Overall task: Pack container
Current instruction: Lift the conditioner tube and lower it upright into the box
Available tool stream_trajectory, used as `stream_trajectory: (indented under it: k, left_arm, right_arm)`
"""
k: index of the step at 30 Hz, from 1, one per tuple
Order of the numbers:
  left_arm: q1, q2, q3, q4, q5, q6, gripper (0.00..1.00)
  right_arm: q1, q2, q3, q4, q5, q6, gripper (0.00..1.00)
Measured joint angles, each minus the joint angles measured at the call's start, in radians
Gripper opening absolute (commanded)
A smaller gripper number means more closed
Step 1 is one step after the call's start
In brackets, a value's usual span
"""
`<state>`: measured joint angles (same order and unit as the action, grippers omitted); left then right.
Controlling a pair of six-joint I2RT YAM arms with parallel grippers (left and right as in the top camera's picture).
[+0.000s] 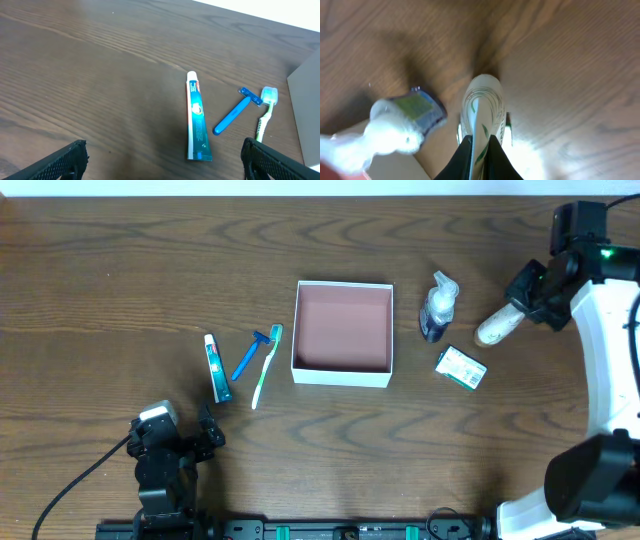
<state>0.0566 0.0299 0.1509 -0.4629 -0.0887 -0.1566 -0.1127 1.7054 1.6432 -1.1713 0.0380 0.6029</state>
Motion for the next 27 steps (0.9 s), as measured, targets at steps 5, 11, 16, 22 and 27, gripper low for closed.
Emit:
stream_trajectory:
  k: [5, 11, 16, 22, 27]
  left_arm:
    - [0.0, 0.0, 0.0, 0.0, 0.0, 0.0, 0.98]
    - [0.0, 0.0, 0.0, 0.0, 0.0, 0.0, 0.98]
    - [0.0, 0.0, 0.0, 0.0, 0.0, 0.0, 0.98]
    - [0.0, 0.0, 0.0, 0.0, 0.0, 0.0, 0.98]
    - [0.0, 0.0, 0.0, 0.0, 0.0, 0.0, 0.98]
  right_arm:
    - [0.024, -0.06, 0.154, -0.121, 0.005, -0.057, 0.01]
    - [0.146, -0.118, 0.385, -0.254, 0.014, -0.087, 0.01]
    - [0.307, -0.13, 0.452, -0.252, 0.007, -0.089, 0.01]
    - [0.467, -0.079, 0.452, -0.182, 0.002, -0.089, 0.01]
    - [0.539, 0.056, 0.456, -0.157, -0.002, -0.089, 0.01]
